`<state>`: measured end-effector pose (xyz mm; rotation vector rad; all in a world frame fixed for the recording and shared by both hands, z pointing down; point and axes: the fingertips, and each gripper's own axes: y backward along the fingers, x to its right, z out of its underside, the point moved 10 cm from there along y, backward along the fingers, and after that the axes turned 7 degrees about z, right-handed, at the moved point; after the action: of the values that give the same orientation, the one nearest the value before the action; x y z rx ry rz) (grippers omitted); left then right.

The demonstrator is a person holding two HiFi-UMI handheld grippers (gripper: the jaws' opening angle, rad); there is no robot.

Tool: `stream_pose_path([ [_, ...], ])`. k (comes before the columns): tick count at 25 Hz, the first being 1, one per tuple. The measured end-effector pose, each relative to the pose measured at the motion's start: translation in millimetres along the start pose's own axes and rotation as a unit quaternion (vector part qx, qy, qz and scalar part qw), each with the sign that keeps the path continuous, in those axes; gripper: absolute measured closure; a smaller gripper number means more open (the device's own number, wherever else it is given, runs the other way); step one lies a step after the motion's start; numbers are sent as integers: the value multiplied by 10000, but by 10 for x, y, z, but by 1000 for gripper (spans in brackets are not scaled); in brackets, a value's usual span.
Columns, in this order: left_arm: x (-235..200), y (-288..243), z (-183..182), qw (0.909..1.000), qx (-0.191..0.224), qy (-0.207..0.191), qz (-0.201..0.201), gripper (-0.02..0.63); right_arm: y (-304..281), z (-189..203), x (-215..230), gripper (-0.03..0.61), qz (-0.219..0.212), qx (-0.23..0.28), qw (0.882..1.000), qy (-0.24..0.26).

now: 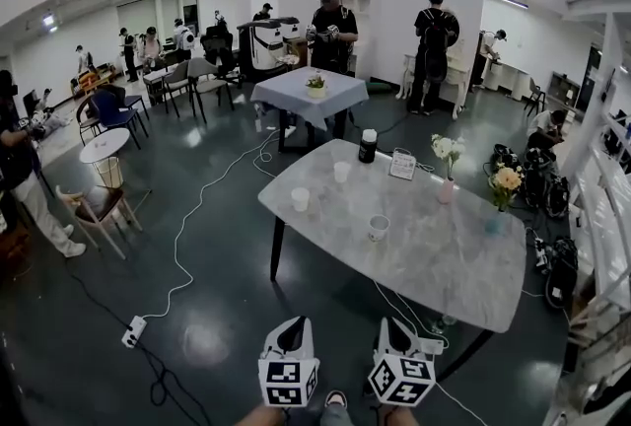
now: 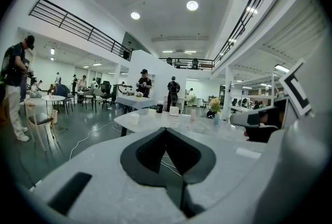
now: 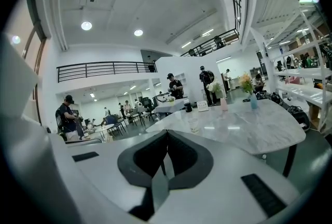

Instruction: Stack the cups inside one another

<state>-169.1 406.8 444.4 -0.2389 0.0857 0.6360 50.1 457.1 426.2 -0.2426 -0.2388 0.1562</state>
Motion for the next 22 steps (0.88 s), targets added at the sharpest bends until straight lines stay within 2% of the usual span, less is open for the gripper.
stream_pose_path([
  [8, 31, -614, -228, 10000, -26, -8, -88, 615, -583, -306, 276, 572, -59, -80, 10000, -2],
  [22, -51, -1383, -356, 9997, -88, 22, -237, 615, -1332, -533, 554, 572, -200, -211, 9996, 17],
])
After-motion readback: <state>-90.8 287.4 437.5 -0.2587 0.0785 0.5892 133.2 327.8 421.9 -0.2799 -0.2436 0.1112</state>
